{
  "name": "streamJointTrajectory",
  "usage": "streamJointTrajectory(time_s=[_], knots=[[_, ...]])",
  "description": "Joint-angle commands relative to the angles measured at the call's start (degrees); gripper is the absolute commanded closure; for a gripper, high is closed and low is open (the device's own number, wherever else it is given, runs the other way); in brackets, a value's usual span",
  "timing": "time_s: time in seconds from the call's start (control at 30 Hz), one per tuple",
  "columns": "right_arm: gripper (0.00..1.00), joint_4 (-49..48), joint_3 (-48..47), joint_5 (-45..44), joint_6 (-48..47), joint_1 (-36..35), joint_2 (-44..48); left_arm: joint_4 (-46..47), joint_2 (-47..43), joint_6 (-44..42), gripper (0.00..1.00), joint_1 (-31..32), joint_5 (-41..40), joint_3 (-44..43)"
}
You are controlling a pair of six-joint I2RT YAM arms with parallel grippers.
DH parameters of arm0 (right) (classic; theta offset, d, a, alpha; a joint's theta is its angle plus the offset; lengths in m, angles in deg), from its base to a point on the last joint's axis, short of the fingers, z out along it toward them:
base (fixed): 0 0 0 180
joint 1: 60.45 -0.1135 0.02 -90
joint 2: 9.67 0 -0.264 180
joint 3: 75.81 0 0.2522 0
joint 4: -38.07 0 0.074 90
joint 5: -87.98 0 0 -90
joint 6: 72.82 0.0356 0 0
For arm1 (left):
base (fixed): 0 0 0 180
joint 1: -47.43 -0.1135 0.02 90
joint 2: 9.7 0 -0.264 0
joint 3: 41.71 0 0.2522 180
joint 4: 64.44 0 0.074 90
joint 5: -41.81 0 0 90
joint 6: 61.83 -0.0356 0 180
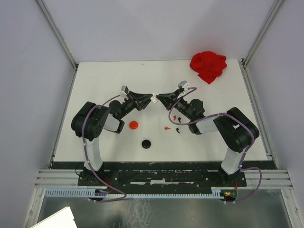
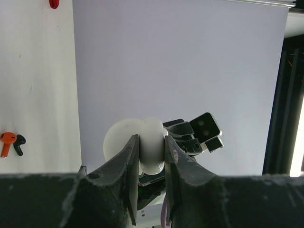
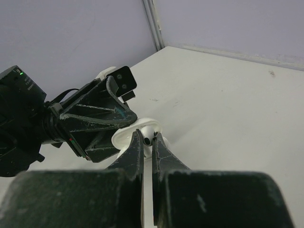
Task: Insert the wireless bluetooth earbuds into the charging case
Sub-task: Place the earbud in the charging case.
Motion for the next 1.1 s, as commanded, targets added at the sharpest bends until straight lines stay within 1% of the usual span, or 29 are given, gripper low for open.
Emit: streamJointTrajectory(time_s=[0.0, 0.23, 0.3, 0.37, 0.57, 0.73, 0.87, 0.97, 1.03, 1.07], knots=[[0.99, 1.27, -1.0, -0.14, 3.05, -0.25, 0.78, 12.0, -3.81, 1.8, 0.97, 0.14, -0.67, -0.91], [0.99, -0.81, -1.47, -1.17, 6.73, -0.14, -0.67, 11.99, -3.9, 2.04, 0.97, 0.19, -1.25, -1.3], [0.96, -0.77, -1.71, -1.18, 7.13, -0.13, -1.09, 12.03, -3.81, 2.2, 0.97, 0.21, -1.46, -1.44], [0.89, -0.16, -1.89, -1.17, 7.24, -0.19, -1.15, 12.0, -3.81, 2.2, 0.97, 0.14, -1.68, -1.46], [0.59, 0.23, -1.49, -1.71, 6.44, -0.12, -0.27, 12.0, -3.16, 2.14, 0.97, 0.19, -1.95, -1.25], [0.46, -0.15, -0.64, -2.52, 5.91, 0.43, 2.42, 12.05, -1.89, 1.43, 0.97, 0.23, -1.91, -0.81], [0.45, 0.82, 0.44, -3.37, 5.28, 1.0, 5.74, 12.03, -0.65, 0.76, 0.97, 0.16, -2.02, -0.39], [0.44, 3.81, 1.87, -5.3, 3.19, 1.28, 9.72, 12.04, 0.44, 0.35, 0.97, 0.13, -2.21, 0.02], [0.44, 9.9, 1.84, -6.57, 0.11, 1.31, 13.36, 12.0, 1.08, 0.09, 0.97, 0.13, -2.34, 0.21], [0.45, 15.99, 1.18, -7.71, -1.02, 1.36, 15.45, 12.0, 1.23, 0.09, 0.97, 0.14, -2.47, 0.34]])
